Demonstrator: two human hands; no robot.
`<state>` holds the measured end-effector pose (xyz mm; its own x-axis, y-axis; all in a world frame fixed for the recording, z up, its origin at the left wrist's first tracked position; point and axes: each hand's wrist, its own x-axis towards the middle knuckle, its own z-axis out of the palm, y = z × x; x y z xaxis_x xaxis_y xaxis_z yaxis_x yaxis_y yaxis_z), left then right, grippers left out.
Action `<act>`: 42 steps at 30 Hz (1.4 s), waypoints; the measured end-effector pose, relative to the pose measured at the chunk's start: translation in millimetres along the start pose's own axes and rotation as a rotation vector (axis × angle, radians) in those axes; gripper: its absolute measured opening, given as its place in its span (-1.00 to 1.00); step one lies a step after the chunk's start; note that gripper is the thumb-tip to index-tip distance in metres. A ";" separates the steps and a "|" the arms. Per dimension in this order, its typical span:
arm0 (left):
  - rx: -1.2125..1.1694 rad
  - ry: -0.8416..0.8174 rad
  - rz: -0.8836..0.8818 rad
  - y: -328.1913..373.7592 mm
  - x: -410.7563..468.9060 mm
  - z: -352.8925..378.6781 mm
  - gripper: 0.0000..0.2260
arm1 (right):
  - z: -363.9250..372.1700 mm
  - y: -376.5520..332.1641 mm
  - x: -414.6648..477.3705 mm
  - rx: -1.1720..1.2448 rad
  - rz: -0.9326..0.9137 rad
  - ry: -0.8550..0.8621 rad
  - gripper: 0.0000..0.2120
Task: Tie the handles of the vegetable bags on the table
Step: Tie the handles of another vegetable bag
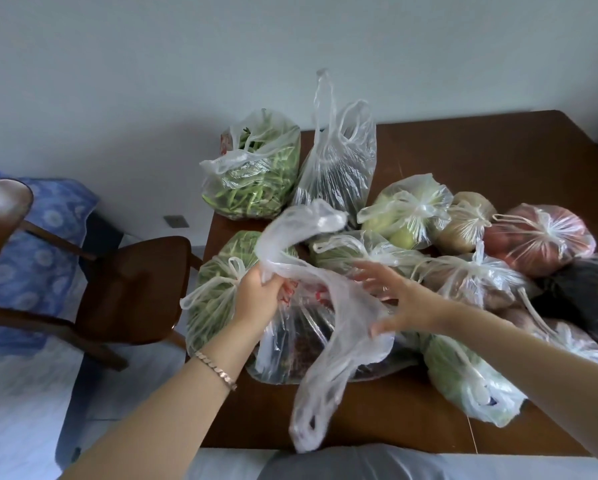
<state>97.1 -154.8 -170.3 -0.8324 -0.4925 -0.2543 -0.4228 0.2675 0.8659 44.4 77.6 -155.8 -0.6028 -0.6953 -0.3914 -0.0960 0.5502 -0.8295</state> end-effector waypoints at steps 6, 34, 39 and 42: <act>0.001 0.030 -0.283 -5.1 1.7 -0.3 -0.66 | 23.4 37.8 -9.0 -0.731 -0.164 0.052 0.28; -0.243 -0.797 -0.262 -16.9 -11.7 3.8 -0.25 | 33.9 7.0 26.4 1.246 0.351 0.652 -0.61; -0.340 -0.660 -0.242 5.6 -25.3 24.2 -0.77 | 38.0 14.0 20.3 1.100 0.148 0.470 -0.35; -0.800 -0.568 -0.360 6.3 -20.9 29.8 -0.67 | 48.8 10.8 18.9 0.743 0.269 0.499 -0.70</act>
<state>101.2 -118.2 -172.3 -0.8379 0.0827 -0.5396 -0.4909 -0.5464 0.6786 70.6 47.9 -191.6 -0.8185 -0.2135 -0.5334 0.5230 0.1074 -0.8455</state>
